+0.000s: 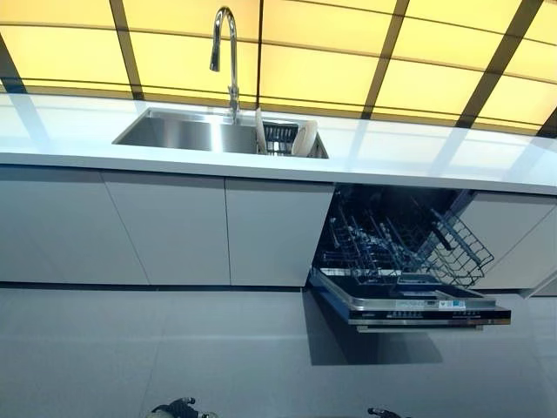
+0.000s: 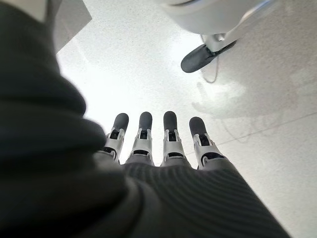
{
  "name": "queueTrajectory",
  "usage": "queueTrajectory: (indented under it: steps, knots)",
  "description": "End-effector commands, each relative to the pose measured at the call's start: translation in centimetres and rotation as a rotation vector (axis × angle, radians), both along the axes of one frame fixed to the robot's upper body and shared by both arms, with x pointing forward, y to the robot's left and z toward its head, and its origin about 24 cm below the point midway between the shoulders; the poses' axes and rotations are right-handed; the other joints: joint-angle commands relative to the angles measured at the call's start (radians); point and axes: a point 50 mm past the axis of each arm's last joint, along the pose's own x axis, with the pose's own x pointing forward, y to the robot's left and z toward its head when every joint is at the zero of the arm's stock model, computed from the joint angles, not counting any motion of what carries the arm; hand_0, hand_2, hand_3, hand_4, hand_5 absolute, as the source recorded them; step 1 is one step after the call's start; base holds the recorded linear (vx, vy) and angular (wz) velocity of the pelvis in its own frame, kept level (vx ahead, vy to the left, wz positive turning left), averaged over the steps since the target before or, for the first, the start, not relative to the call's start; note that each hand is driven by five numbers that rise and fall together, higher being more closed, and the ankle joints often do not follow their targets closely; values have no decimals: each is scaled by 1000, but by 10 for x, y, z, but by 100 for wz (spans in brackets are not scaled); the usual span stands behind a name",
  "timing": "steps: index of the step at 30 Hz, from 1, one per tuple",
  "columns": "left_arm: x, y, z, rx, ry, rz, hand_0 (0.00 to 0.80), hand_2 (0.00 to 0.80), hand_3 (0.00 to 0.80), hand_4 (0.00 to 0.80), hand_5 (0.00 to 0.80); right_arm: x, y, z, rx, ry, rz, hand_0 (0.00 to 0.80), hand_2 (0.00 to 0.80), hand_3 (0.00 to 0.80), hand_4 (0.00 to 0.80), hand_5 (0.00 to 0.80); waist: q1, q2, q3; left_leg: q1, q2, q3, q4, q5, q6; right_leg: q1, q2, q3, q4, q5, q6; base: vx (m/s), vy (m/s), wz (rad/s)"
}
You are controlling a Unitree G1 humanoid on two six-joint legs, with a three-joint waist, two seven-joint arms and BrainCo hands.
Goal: Take plates into dishwasher
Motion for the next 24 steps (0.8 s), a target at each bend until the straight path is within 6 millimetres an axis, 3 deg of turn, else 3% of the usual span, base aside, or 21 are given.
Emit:
queueTrajectory:
  steps: [1, 5, 9, 11, 12, 13, 14, 15, 17, 19, 21, 24]
  knots:
    - [21, -13, 0, -27, -37, 0, 0, 0, 0, 0, 0, 19, -11, 5, -41, -13, 46, 0, 0, 0, 0, 0, -23, 58, 51, 13, -46, 1, 5, -70, 16, 55, 42, -15, 7, -73, 38, 0, 0, 0]
    - [21, -13, 0, -33, -39, 17, 0, 0, 0, 0, 0, 27, -6, 7, 48, -56, 72, 0, 0, 0, 0, 0, -20, 55, 49, 20, -46, -1, 5, -71, 18, 59, 42, -16, 12, -74, 37, 0, 0, 0]
    - [24, -7, 3, -12, -34, -14, 0, 0, 0, 0, 0, 74, 28, 33, 527, -181, 95, 0, 0, 0, 0, 0, -11, 42, 51, 20, -47, -9, 5, -64, 21, 59, 41, -19, 19, -75, 34, 8, 1, 0]
    - [20, -3, 3, -2, -28, -27, 0, 0, 0, 0, 0, 108, 52, 69, 805, -273, 163, 0, 0, 0, 0, 0, -12, 32, 49, 14, -49, -11, 5, -60, 23, 51, 41, -20, 25, -74, 33, 19, -13, -3]
    - [17, -2, 3, -1, -28, -29, 0, 0, 0, 0, 0, 115, 59, 82, 907, -317, 202, 0, 0, 0, 0, 0, -13, 30, 49, 12, -50, -12, 5, -59, 24, 49, 40, -20, 27, -75, 33, 31, 16, 0]
    - [15, 0, 3, 1, -23, -32, 0, 0, 0, 0, 0, 128, 73, 112, 1089, -416, 261, 0, 0, 0, 0, 0, -14, 26, 49, 10, -54, -14, 5, -59, 26, 48, 39, -21, 28, -76, 33, 0, 0, 0]
    - [15, 0, 3, 1, -22, -33, 0, 0, 0, 0, 0, 132, 77, 122, 1142, -447, 281, 0, 0, 0, 0, 0, -15, 25, 48, 10, -55, -15, 5, -59, 26, 48, 38, -22, 29, -76, 33, 47, 63, 3]
    - [14, -1, 2, -2, -15, -38, 0, 0, 0, 0, 0, 144, 95, 157, 1334, -543, 325, 0, 0, 0, 0, 0, -16, 24, 47, 9, -60, -18, 5, -61, 28, 46, 36, -21, 31, -78, 36, 54, 82, 6]
    - [12, -5, 0, -5, -4, -41, 0, 0, 0, 0, 0, 161, 116, 206, 1540, -708, 354, 0, 0, 0, 0, 0, -14, 23, 42, 10, -66, -23, 5, -66, 31, 43, 31, -21, 34, -80, 41, 73, 100, 5]
    - [9, -9, -2, -7, 1, -42, 0, 0, 0, 0, 0, 171, 127, 241, 1658, -830, 358, 0, 0, 0, 0, 0, -12, 23, 40, 11, -69, -24, 5, -71, 33, 41, 26, -20, 37, -82, 45, 67, 103, -1]
    - [3, -13, -4, -9, 6, -44, 0, 0, 0, 0, 0, 186, 137, 294, 1772, -978, 304, 0, 0, 0, 0, 0, -9, 26, 41, 14, -71, -19, 5, -78, 41, 31, 15, -16, 58, -89, 50, 77, 152, -1]
    - [-1, -12, -5, -10, 4, -44, 0, 0, 0, 0, 0, 202, 130, 333, 1847, -1132, 205, 0, 0, 0, 0, 0, -5, 32, 47, 15, -73, -13, 5, -83, 53, 12, 0, -12, 103, -99, 57, 63, 164, -4]
